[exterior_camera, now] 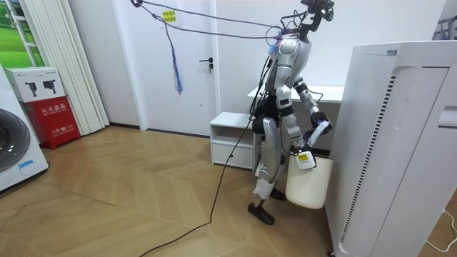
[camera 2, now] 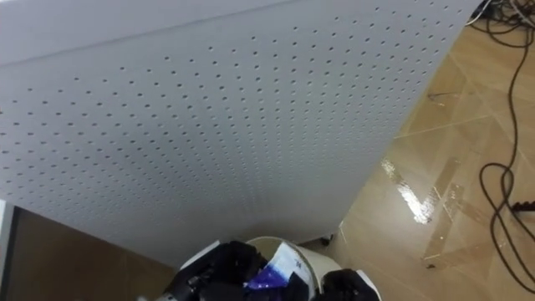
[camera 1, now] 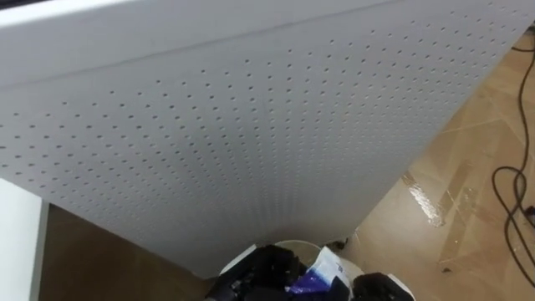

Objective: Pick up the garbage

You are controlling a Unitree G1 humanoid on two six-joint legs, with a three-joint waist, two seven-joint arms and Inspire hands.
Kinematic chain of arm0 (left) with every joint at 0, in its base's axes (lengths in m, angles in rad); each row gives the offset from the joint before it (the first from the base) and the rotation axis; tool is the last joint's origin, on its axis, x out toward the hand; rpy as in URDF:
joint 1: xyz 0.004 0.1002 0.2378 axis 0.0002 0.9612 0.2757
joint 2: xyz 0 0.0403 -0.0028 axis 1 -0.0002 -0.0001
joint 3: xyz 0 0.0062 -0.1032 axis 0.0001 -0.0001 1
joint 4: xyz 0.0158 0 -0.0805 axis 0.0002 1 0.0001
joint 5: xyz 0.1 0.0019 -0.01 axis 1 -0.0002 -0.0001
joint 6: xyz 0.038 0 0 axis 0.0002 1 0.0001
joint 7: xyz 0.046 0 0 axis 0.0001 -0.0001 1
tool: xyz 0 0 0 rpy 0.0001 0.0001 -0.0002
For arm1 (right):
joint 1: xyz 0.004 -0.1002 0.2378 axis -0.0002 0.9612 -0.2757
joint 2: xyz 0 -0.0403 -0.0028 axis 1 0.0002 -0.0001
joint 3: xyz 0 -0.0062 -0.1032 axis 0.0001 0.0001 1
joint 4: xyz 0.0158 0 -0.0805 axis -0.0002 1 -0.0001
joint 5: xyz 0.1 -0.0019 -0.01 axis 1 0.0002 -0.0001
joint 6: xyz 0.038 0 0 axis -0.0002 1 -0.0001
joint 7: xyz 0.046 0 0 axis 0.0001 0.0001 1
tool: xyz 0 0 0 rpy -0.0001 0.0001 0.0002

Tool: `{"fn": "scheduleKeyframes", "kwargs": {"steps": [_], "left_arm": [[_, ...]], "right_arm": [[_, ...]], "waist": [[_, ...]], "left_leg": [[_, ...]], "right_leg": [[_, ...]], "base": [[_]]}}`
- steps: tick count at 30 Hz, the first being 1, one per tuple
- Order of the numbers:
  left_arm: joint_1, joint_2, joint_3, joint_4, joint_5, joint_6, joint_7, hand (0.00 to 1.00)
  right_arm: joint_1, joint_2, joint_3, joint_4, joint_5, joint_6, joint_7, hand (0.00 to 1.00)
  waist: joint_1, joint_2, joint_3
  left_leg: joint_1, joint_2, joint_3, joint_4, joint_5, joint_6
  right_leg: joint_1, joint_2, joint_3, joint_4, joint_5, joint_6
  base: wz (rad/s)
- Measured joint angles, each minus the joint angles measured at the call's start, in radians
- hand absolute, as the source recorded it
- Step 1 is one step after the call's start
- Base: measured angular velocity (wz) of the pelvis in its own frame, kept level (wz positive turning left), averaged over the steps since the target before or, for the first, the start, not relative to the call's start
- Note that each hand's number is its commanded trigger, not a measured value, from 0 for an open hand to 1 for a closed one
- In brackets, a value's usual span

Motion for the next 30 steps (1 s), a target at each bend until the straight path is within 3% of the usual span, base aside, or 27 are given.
{"fn": "scheduleKeyframes", "kwargs": {"steps": [2, 14, 19, 30], "left_arm": [[-0.006, 0.002, 0.0, 0.013, 0.0, -0.006, 0.001, 0.0], [-0.004, 0.027, 0.002, 0.028, 0.039, -0.017, 0.019, 0.0], [0.002, 0.028, 0.004, 0.028, 0.067, -0.017, 0.019, 0.0], [0.024, 0.032, 0.006, 0.031, 0.086, -0.017, 0.012, 0.0]], "right_arm": [[0.0, 0.0, 0.001, 0.0, 0.0, -0.003, -0.002, 1.0], [0.002, -0.002, 0.001, 0.001, 0.034, -0.013, -0.003, 1.0], [0.004, -0.006, 0.001, 0.002, 0.039, -0.012, -0.007, 1.0], [0.014, -0.017, 0.0, 0.003, 0.039, -0.012, 0.0, 1.0]], "waist": [[0.002, 0.0, -0.0001], [0.013, 0.004, -0.0026], [0.016, 0.012, -0.01], [0.015, 0.01, -0.016]], "left_leg": [[-0.002, 0.0, 0.0, 0.002, 0.0, 0.0], [-0.004, 0.001, -0.001, 0.004, 0.0, 0.0], [-0.003, 0.002, 0.0, 0.004, 0.0, 0.0], [0.009, 0.001, 0.003, 0.005, 0.006, -0.001]], "right_leg": [[0.0, 0.0, -0.001, 0.0, 0.0, 0.0], [-0.002, 0.001, -0.003, 0.002, 0.0, -0.001], [-0.003, 0.0, -0.009, 0.003, 0.001, -0.001], [0.002, -0.011, -0.012, 0.017, 0.002, -0.004]], "base": [[0.02], [0.0], [0.0], [0.0]]}}
